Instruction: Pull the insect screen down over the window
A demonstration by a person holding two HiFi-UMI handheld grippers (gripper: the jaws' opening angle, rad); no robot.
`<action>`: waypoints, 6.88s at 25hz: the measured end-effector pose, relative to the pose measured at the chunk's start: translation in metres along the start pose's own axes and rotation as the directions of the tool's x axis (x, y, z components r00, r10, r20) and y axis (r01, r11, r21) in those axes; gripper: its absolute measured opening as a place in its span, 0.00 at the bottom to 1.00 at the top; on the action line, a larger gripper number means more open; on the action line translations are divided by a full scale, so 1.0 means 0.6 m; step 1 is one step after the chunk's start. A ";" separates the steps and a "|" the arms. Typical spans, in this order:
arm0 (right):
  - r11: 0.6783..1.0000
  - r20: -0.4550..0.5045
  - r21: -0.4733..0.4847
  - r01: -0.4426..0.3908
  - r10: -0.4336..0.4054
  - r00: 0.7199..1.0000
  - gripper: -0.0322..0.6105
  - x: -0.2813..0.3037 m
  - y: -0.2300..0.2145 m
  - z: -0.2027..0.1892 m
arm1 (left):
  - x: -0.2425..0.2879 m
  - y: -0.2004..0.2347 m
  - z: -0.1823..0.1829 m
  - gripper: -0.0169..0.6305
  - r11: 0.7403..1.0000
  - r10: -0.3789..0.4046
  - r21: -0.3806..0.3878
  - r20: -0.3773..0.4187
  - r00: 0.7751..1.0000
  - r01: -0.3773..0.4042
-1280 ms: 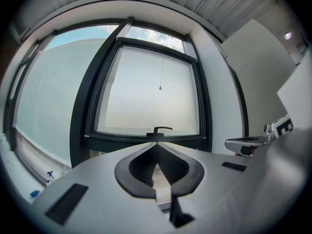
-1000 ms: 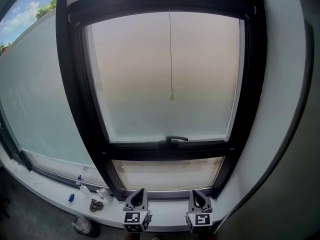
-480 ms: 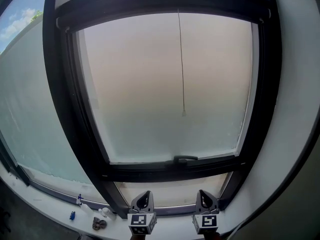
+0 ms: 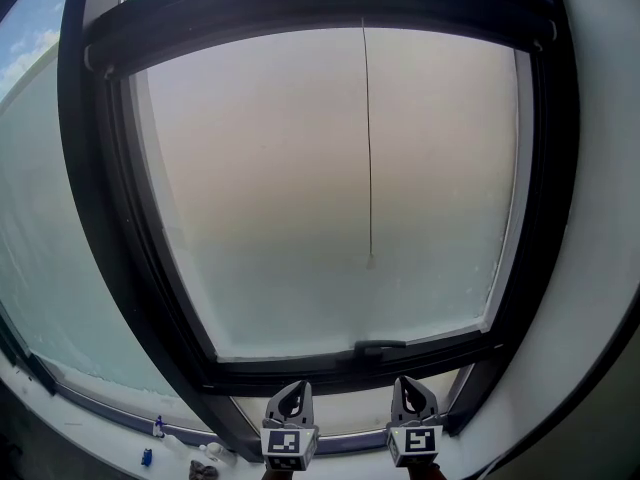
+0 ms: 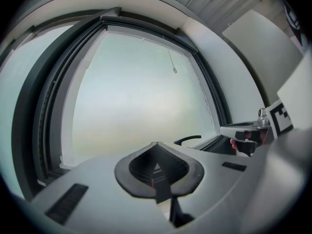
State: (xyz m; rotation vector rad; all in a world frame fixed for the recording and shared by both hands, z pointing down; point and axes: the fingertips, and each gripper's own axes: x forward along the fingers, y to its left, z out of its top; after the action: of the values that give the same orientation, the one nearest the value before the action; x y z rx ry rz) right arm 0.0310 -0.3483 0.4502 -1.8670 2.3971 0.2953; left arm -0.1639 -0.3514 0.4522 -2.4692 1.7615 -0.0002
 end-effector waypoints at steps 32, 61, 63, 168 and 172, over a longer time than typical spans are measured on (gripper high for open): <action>0.697 0.284 -0.711 0.096 0.160 0.945 0.09 0.200 -0.161 0.448 | 0.164 0.075 0.537 0.14 0.541 0.110 0.783 0.294 0.950 -0.305; 0.170 0.375 -0.913 0.370 0.001 0.927 0.31 0.276 -0.248 0.847 | 0.118 0.188 0.938 0.36 0.029 0.334 0.826 0.523 0.784 -0.563; 0.149 0.379 -0.914 0.377 -0.018 0.925 0.31 0.278 -0.260 0.869 | 0.115 0.196 0.950 0.36 0.027 0.346 0.831 0.514 0.785 -0.556; 0.100 -0.613 -0.790 -0.605 -0.175 0.771 0.41 0.205 -0.299 0.601 | 0.082 0.188 0.645 0.29 0.272 0.267 0.831 -0.550 0.792 0.486; 0.111 -0.667 -0.745 -0.658 -0.137 0.732 0.41 0.196 -0.286 0.562 | 0.078 0.179 0.606 0.29 0.291 0.226 0.787 -0.608 0.761 0.544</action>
State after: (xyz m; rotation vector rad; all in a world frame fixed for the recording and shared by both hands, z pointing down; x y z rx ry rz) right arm 0.1512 -0.4309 0.0818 -1.8436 3.4444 2.2049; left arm -0.2270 -0.3983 0.0783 -1.6436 0.9303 -1.6058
